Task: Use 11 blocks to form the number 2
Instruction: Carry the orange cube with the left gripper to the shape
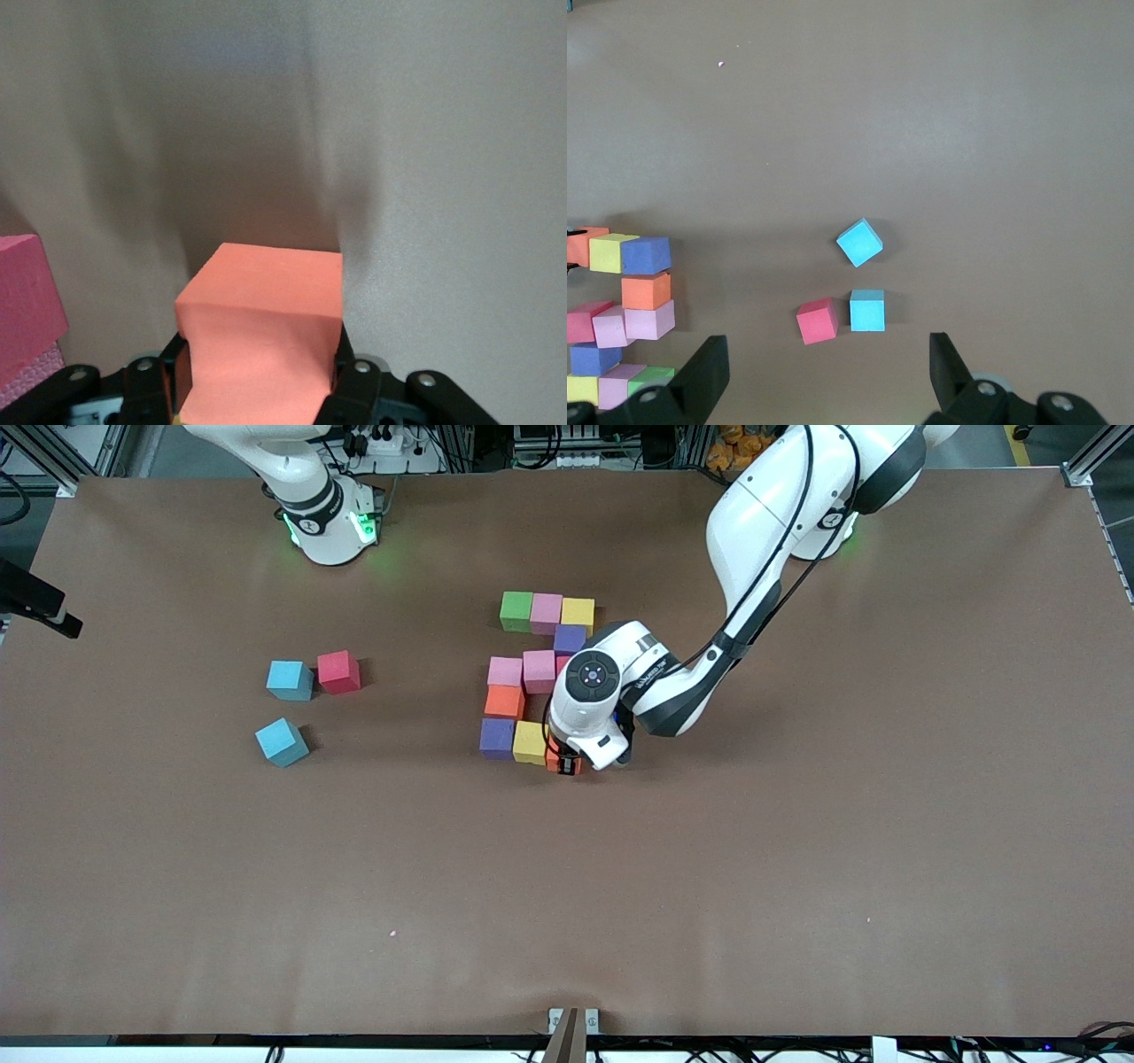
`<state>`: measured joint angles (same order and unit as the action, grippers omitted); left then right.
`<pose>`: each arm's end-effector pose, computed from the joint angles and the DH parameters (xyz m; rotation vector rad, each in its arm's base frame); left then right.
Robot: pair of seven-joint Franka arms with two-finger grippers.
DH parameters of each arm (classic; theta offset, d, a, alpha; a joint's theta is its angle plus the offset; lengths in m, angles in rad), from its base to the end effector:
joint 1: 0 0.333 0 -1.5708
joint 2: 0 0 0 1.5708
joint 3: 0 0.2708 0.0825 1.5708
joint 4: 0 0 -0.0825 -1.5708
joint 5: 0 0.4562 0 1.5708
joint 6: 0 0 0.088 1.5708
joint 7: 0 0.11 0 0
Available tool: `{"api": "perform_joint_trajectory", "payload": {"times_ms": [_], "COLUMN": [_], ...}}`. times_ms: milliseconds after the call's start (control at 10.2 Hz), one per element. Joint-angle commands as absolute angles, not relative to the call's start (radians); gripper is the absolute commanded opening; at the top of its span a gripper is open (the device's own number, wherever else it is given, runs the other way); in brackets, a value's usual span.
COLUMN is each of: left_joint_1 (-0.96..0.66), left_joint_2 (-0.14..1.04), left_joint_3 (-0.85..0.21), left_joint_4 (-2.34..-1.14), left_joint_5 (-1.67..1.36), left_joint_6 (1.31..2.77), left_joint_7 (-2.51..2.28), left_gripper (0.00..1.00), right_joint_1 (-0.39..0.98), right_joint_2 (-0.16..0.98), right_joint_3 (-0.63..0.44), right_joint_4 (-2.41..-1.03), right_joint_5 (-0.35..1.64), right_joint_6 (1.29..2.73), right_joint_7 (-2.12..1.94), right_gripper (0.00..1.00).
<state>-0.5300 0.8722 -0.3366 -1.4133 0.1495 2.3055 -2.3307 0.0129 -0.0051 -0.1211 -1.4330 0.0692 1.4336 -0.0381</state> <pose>0.5179 -0.5528 0.1268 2.2577 2.0794 -0.2155 0.6068 -0.0577 0.6416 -3.0716 0.0928 -0.0164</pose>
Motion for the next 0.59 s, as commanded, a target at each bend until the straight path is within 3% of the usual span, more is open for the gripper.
{"api": "perform_joint_trajectory", "payload": {"times_ms": [0, 197, 394, 492], "left_joint_1": [-0.557, -0.557, -0.554, -0.546], "left_joint_2": [0.927, 0.927, 0.919, 0.908], "left_joint_3": [-0.331, -0.331, -0.331, -0.333], "left_joint_4": [-1.401, -1.402, -1.402, -1.401], "left_joint_5": [0.143, 0.143, 0.135, 0.135], "left_joint_6": [2.321, 2.321, 2.321, 2.319], "left_joint_7": [-2.358, -2.356, -2.362, -2.364], "left_gripper": [0.06, 0.12, 1.00, 1.00], "right_joint_1": [0.002, 0.000, -0.008, -0.008], "right_joint_2": [-0.002, -0.002, -0.003, -0.003], "right_joint_3": [-0.114, -0.114, -0.118, -0.118], "right_joint_4": [-1.424, -1.424, -1.420, -1.422], "right_joint_5": [0.089, 0.089, 0.087, 0.087], "right_joint_6": [1.431, 1.430, 1.430, 1.431], "right_joint_7": [-0.046, -0.048, -0.048, -0.048], "right_gripper": [1.00, 1.00, 1.00, 1.00]}}
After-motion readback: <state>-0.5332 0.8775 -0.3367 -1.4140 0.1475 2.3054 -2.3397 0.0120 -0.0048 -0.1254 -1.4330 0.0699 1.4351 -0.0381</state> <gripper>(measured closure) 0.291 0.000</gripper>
